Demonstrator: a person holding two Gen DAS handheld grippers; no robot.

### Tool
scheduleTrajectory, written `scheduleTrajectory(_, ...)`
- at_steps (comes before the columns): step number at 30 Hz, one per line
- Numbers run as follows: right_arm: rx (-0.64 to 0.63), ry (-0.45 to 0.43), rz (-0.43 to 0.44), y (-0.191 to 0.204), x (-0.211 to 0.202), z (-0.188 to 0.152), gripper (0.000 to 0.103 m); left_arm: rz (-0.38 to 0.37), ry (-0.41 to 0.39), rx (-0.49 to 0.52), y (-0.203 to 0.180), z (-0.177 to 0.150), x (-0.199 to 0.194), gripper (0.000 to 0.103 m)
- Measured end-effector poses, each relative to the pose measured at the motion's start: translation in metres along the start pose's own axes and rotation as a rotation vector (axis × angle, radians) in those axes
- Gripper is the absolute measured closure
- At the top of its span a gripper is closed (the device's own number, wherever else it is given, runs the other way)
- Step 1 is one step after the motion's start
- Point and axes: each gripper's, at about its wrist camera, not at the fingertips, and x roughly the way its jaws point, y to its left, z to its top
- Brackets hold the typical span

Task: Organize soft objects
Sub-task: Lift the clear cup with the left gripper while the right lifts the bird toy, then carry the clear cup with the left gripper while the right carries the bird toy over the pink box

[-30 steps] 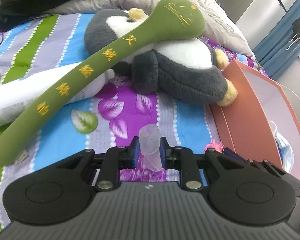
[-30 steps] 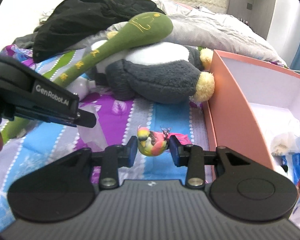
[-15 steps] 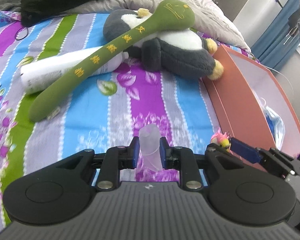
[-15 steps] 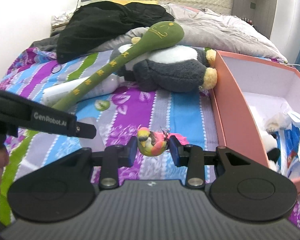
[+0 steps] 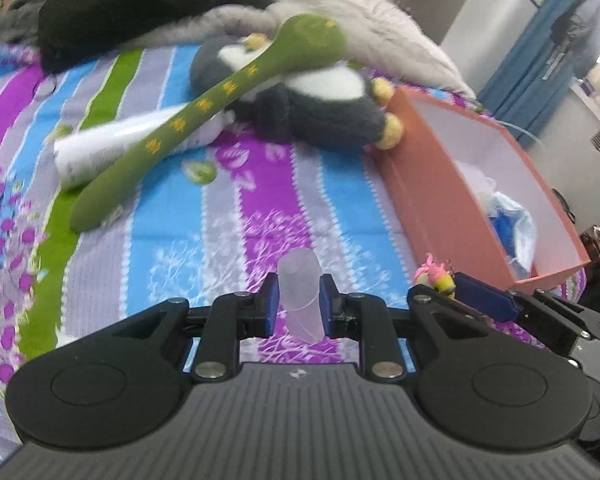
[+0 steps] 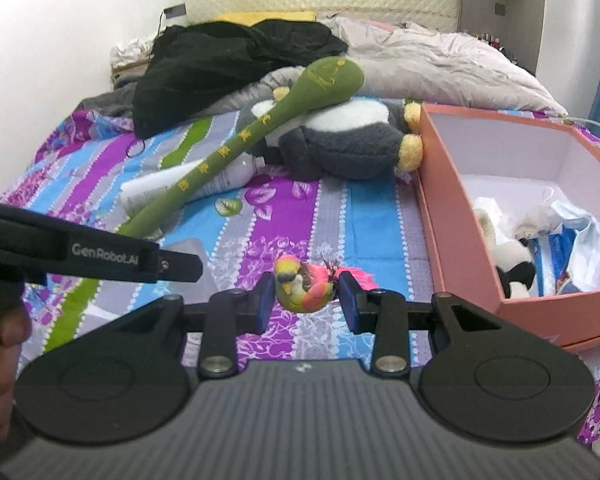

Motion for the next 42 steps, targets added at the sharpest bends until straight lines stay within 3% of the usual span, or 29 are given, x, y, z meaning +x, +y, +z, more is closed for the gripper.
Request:
scheduleTrajectory(15,0.049,-0.135,-0.04,-0.044,-0.059,0.045,0.065,-0.066,-0.116,0.193,-0.086,0.054,-0.05,0.078)
scheduleTrajectory(26,0.111,-0.213,-0.117,-0.104,-0.094,0.078,0.065,-0.157,-0.158,0.296,-0.168,0.097,-0.05,0.078)
scheduleTrajectory(33,0.112,-0.239,-0.159,-0.144,-0.108,0.098,0.065,-0.191,-0.143,0.318,-0.209,0.118,-0.033,0.078)
scheduleTrajectory(42,0.181,-0.122,-0.182,-0.204,-0.078,0.093,0.066,-0.189,-0.025,0.346,-0.243,0.13,0.036,0.077)
